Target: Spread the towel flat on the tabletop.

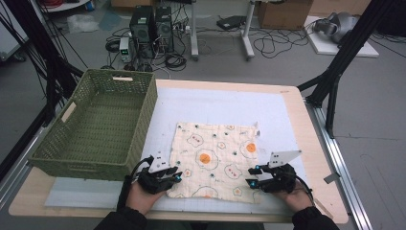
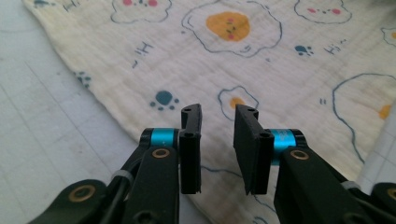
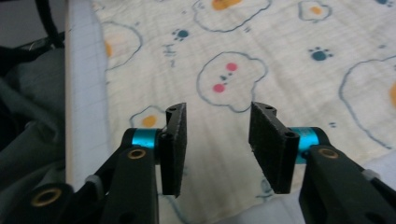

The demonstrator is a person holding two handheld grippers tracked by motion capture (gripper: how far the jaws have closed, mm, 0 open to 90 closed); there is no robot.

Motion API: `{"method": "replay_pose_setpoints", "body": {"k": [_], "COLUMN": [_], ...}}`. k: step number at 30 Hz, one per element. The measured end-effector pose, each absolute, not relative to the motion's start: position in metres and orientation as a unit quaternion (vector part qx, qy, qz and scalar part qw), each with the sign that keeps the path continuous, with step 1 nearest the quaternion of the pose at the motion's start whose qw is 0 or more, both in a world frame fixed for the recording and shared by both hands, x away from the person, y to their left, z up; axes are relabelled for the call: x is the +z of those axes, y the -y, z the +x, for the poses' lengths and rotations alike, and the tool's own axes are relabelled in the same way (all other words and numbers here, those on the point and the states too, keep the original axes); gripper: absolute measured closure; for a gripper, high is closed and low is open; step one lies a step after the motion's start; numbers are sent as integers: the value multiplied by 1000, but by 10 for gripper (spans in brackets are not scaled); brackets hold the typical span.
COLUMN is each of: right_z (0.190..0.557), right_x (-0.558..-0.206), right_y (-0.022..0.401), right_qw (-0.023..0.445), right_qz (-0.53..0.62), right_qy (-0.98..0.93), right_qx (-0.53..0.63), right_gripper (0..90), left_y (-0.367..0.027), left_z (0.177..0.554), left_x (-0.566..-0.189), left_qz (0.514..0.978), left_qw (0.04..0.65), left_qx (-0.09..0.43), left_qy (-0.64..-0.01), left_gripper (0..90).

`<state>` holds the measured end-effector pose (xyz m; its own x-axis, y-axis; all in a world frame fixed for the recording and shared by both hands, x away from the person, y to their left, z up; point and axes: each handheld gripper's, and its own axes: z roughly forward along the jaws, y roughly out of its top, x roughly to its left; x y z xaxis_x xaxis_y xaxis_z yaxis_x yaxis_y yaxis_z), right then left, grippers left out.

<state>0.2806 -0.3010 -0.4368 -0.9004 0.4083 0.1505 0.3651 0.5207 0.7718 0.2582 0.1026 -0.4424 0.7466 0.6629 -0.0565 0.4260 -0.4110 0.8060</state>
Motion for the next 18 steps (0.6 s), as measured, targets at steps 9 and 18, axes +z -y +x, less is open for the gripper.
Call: {"method": "replay_pose_setpoints", "body": {"k": [9, 18], "right_z": [291, 306], "right_x": [-435, -433], "right_y": [307, 292], "right_qw": [54, 64], "right_qz": [261, 261], "right_qy": [-861, -860], "right_qx": [433, 435], "right_gripper": [431, 388], "left_y": [-105, -110], "left_z": [265, 263], "left_x": [-442, -442], "left_qz": [826, 823], "left_qw": [450, 452], "left_qx": [125, 131], "left_qy": [-317, -318], "left_gripper": [582, 533]}}
